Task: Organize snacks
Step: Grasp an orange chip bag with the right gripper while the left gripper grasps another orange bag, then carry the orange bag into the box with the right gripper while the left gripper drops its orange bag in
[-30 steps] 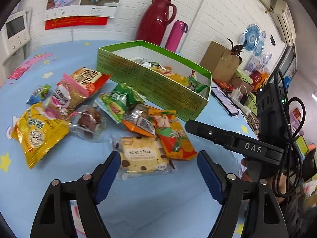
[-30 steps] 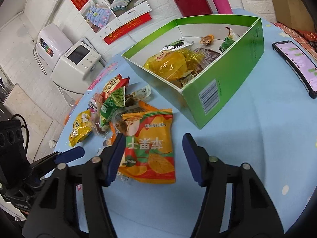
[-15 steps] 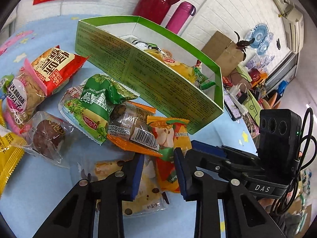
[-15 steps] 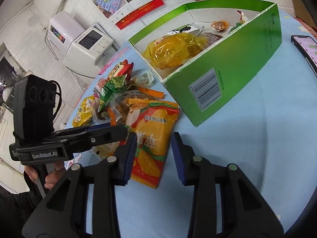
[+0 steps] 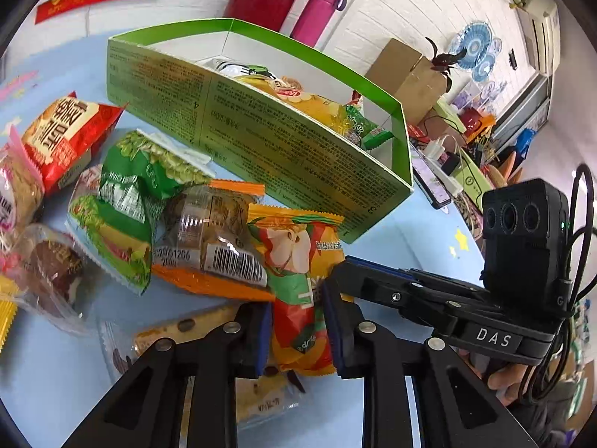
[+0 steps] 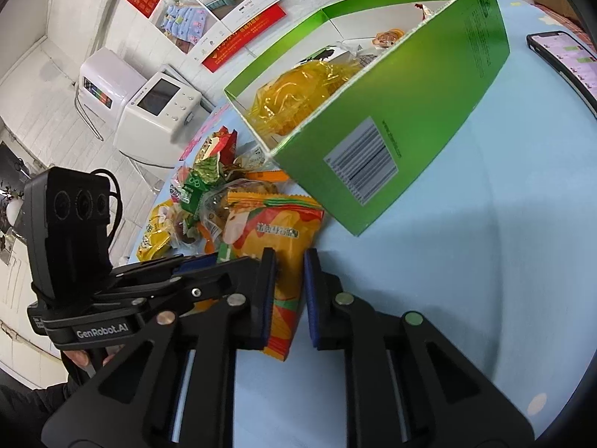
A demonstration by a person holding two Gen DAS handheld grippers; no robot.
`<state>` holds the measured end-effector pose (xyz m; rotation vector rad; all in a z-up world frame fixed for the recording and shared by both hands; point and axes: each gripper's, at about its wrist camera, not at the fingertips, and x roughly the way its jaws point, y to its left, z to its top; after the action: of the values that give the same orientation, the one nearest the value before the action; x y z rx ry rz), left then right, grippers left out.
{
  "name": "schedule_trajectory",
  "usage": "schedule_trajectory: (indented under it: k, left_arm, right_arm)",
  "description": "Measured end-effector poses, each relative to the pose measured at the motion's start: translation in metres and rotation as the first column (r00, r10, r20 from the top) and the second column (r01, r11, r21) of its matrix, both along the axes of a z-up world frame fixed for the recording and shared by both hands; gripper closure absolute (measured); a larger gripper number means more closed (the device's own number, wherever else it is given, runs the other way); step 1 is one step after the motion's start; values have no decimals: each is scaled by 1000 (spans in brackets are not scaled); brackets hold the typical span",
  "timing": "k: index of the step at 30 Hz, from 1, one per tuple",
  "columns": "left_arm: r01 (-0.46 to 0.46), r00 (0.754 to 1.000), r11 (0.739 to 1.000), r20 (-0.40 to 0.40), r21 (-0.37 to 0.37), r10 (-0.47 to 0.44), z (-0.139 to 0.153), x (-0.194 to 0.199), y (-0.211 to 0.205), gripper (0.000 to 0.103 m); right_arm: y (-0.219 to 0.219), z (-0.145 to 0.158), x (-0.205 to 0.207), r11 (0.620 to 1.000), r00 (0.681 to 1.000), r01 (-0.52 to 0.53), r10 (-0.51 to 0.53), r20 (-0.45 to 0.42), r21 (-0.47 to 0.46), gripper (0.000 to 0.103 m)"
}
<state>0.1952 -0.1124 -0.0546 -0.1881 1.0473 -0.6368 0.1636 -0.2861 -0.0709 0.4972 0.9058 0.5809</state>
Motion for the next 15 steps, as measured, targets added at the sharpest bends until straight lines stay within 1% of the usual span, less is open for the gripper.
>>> schedule_trajectory:
  k: [2,4,9,13,15]
  left_arm:
    - [3,1000,1000,-1,-27,-3,4,-4,4,80]
    - [8,1000,999,21,-43,-7,13,-13,6,80]
    - [32,990,998,136,-62,-23,55,-32,8,80]
    - [56,977,995,210,-80,-38,90,-27,6,80]
    - [62,967,995,249,-73,-42,106,-19,0,80]
  right_arm:
    - [1,6,-9,1000,1000,11,-11,22,2,87]
    - [2,16,-18,1000,998,24,-24,54,4,88]
    - [3,55,-37,999,983,51,-51,176,5,88]
    - [0,89,-36,997,964,72,-72,257,9,88]
    - [0,102,-30,996,954,93,-91,287,7,88]
